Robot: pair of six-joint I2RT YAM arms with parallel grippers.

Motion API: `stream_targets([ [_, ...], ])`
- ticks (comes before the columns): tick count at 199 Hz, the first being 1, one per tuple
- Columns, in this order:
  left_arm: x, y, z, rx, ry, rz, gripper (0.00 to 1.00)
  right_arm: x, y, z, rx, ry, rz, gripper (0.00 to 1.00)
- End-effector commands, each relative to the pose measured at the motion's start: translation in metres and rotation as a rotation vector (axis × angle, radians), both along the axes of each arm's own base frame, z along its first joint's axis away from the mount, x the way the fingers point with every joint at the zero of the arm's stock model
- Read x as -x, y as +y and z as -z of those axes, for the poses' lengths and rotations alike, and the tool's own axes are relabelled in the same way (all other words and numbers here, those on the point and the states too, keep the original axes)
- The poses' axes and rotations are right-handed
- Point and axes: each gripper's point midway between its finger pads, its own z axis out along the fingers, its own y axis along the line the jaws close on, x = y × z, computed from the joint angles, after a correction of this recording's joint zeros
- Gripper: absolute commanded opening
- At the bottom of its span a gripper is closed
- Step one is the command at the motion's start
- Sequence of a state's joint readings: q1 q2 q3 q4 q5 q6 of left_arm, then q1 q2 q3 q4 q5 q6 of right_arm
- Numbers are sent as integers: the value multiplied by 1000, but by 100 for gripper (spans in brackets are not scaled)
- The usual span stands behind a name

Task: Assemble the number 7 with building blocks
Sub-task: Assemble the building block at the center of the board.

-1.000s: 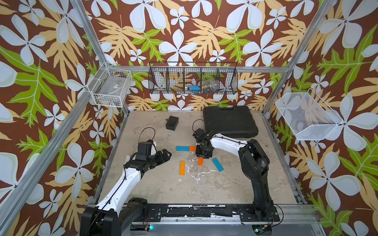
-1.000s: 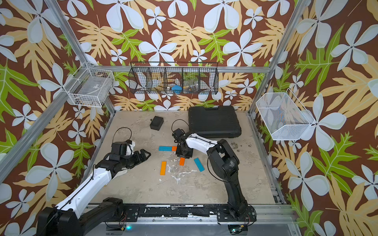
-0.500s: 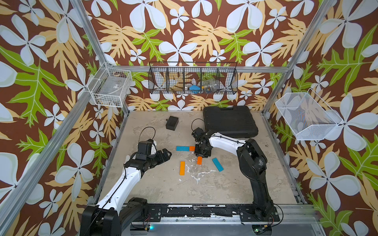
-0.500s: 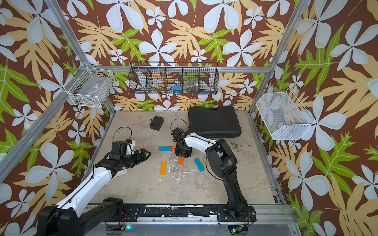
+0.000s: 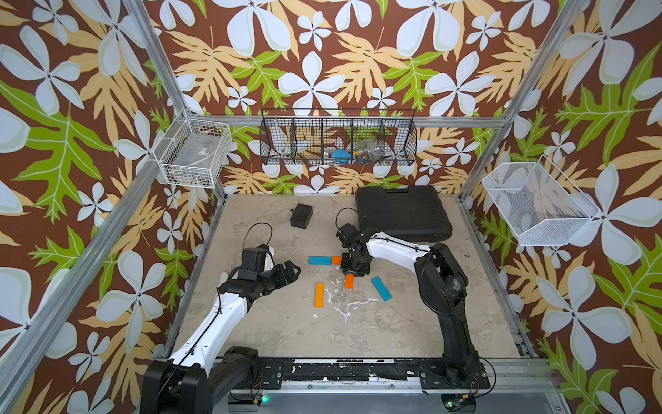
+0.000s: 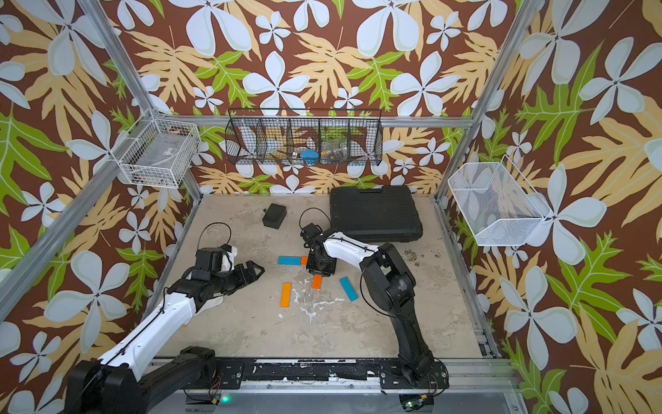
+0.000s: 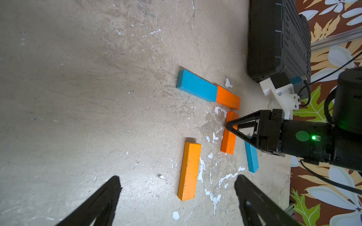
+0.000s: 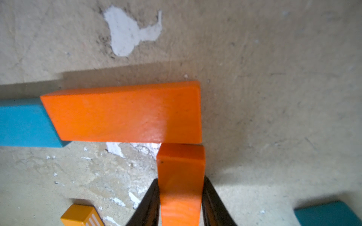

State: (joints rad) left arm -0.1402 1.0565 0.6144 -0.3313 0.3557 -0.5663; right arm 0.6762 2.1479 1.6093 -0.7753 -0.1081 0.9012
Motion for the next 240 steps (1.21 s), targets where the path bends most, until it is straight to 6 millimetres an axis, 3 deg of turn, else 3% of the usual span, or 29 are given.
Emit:
stream_targets([
  [1, -3, 0, -2, -9, -16, 11, 94, -5, -2, 5, 20, -15, -11, 36],
  [168, -4, -1, -1, -13, -13, 23, 94, 1, 1, 12, -8, -5, -13, 39],
  [187, -3, -1, 0, -13, -12, 23, 94, 3, 3, 11, -43, -15, -15, 46],
  [224, -3, -1, 1, -12, -8, 22, 94, 7, 0, 10, -48, -20, -7, 78],
  [240, -3, -1, 0, -11, -9, 18, 94, 11, -3, 13, -37, -7, -7, 86],
])
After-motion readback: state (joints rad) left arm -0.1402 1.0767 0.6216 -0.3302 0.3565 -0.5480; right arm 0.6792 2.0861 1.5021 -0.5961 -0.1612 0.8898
